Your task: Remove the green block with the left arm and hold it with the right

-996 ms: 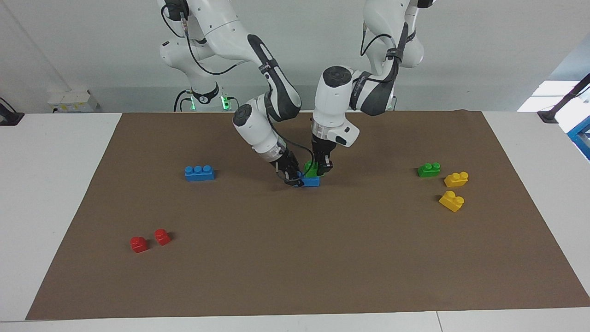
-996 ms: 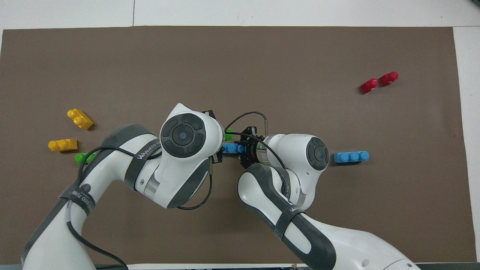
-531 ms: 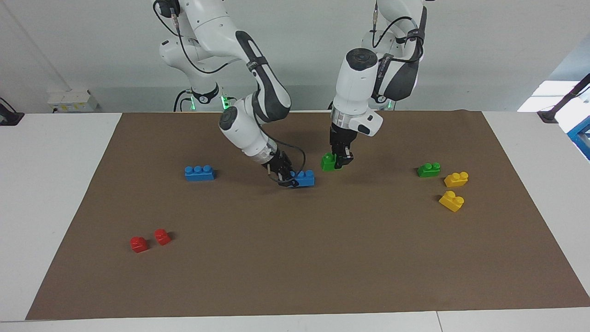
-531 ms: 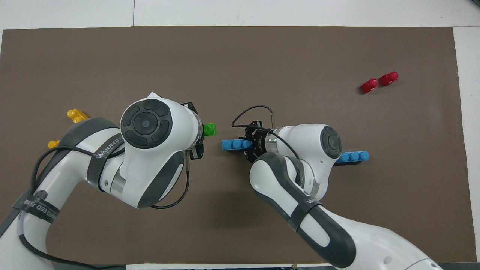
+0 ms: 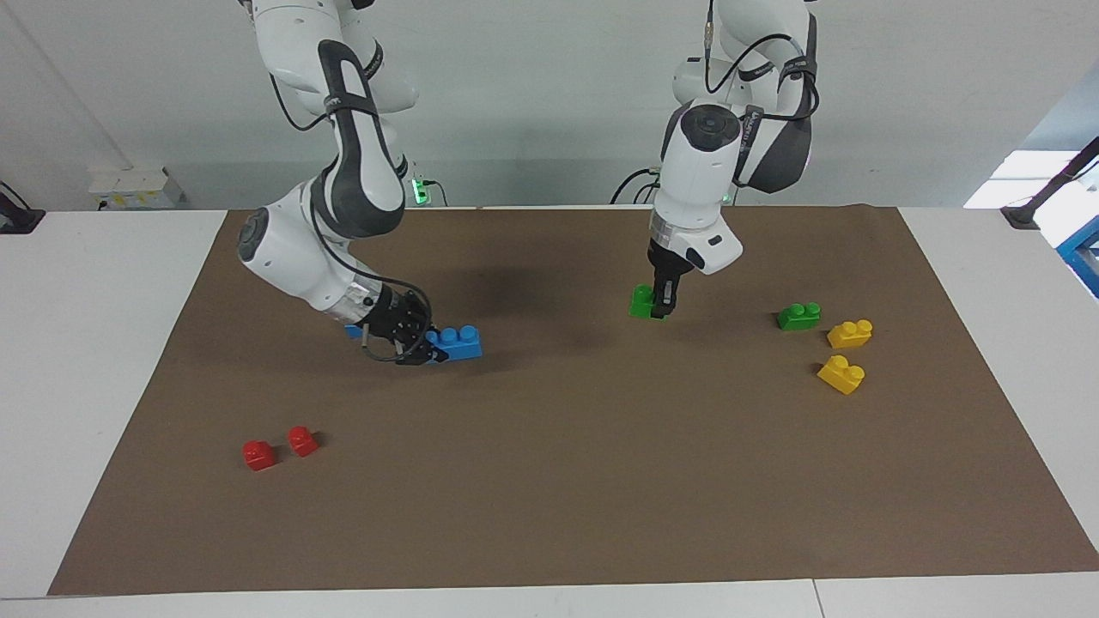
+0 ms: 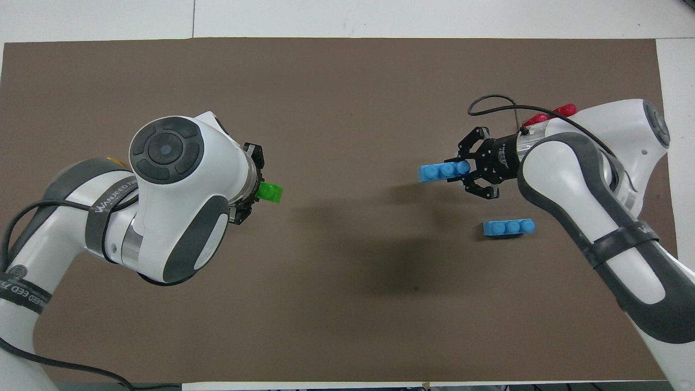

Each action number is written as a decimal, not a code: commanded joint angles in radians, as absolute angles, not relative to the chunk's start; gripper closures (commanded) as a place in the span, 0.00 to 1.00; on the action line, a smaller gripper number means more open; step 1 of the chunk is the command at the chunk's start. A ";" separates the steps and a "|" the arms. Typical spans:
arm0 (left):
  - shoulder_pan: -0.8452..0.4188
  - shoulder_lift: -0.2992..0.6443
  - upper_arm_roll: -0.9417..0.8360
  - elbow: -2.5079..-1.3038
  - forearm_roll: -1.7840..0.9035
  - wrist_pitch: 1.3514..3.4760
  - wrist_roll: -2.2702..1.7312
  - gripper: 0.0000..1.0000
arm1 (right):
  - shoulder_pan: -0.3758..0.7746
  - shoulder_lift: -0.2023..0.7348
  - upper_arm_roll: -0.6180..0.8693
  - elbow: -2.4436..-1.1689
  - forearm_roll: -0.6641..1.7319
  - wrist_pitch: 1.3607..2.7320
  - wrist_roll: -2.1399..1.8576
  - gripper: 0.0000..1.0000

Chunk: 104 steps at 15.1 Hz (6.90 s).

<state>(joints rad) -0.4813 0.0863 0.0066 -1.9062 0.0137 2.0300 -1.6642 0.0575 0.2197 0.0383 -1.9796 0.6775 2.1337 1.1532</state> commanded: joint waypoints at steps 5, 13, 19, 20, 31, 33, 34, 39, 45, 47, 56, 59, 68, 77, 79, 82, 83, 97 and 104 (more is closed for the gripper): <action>-0.324 0.057 0.002 -1.940 0.020 2.011 -1.122 1.00 | -0.050 0.224 0.054 -2.020 0.644 2.115 1.088 1.00; -0.135 0.038 0.002 -2.065 0.018 2.167 -0.753 1.00 | -0.150 0.285 0.052 -2.034 0.632 2.147 0.982 1.00; -0.083 0.104 0.003 -2.072 0.017 2.285 -0.813 1.00 | -0.149 0.299 0.054 -2.052 0.634 2.194 0.985 1.00; -0.075 0.118 0.003 -2.074 0.018 2.301 -0.839 1.00 | -0.149 0.301 0.054 -2.054 0.634 2.195 0.983 1.00; -0.067 0.210 0.003 -2.135 0.025 2.447 -0.954 1.00 | -0.132 0.301 0.057 -2.069 0.637 2.233 0.977 1.00; -0.086 0.225 0.003 -2.135 0.025 2.451 -0.953 1.00 | -0.130 0.301 0.057 -2.069 0.637 2.233 0.977 1.00; -0.086 0.225 0.003 -2.135 0.025 2.451 -0.953 1.00 | -0.130 0.301 0.057 -2.071 0.637 2.233 0.977 1.00; -0.084 0.229 0.003 -2.134 0.026 2.444 -0.901 1.00 | -0.129 0.301 0.057 -2.072 0.635 2.240 0.950 0.94; -0.077 0.230 0.005 -2.128 0.026 2.436 -0.871 1.00 | -0.112 0.298 0.055 -2.057 0.635 2.223 0.931 0.16; -0.080 0.229 0.005 -2.125 0.025 2.434 -0.871 0.58 | -0.112 0.295 0.055 -2.043 0.637 2.201 0.936 0.13; -0.072 0.204 0.003 -1.962 0.026 2.197 -0.824 0.00 | -0.120 0.233 0.054 -2.025 0.635 2.137 0.979 0.06; -0.074 0.154 0.003 -1.948 0.026 2.183 -0.821 0.00 | -0.120 0.204 0.052 -2.023 0.635 2.112 0.980 0.06; -0.071 0.085 0.005 -1.790 0.026 1.954 -0.568 0.00 | -0.123 0.097 0.051 -1.962 0.548 2.013 0.973 0.00; -0.055 -0.021 0.012 -1.681 0.026 1.744 -0.189 0.00 | -0.110 -0.034 0.063 -1.855 0.316 1.846 0.691 0.00; -0.055 -0.029 0.014 -1.640 0.025 1.683 -0.143 0.00 | -0.110 -0.043 0.064 -1.823 0.298 1.768 0.608 0.00; -0.057 -0.043 0.015 -1.621 0.025 1.635 -0.095 0.00 | -0.107 -0.048 0.066 -1.760 0.220 1.680 0.473 0.00; -0.057 -0.055 0.014 -1.621 0.025 1.628 -0.056 0.00 | -0.101 -0.048 0.066 -1.744 0.197 1.668 0.439 0.00; 0.086 -0.038 -0.117 -1.626 0.003 1.626 0.000 0.00 | -0.092 -0.094 0.078 -1.631 -0.011 1.560 0.094 0.00; 0.083 -0.049 -0.110 -1.628 -0.017 1.598 -0.014 0.00 | -0.094 -0.106 0.080 -1.644 -0.014 1.539 0.094 0.00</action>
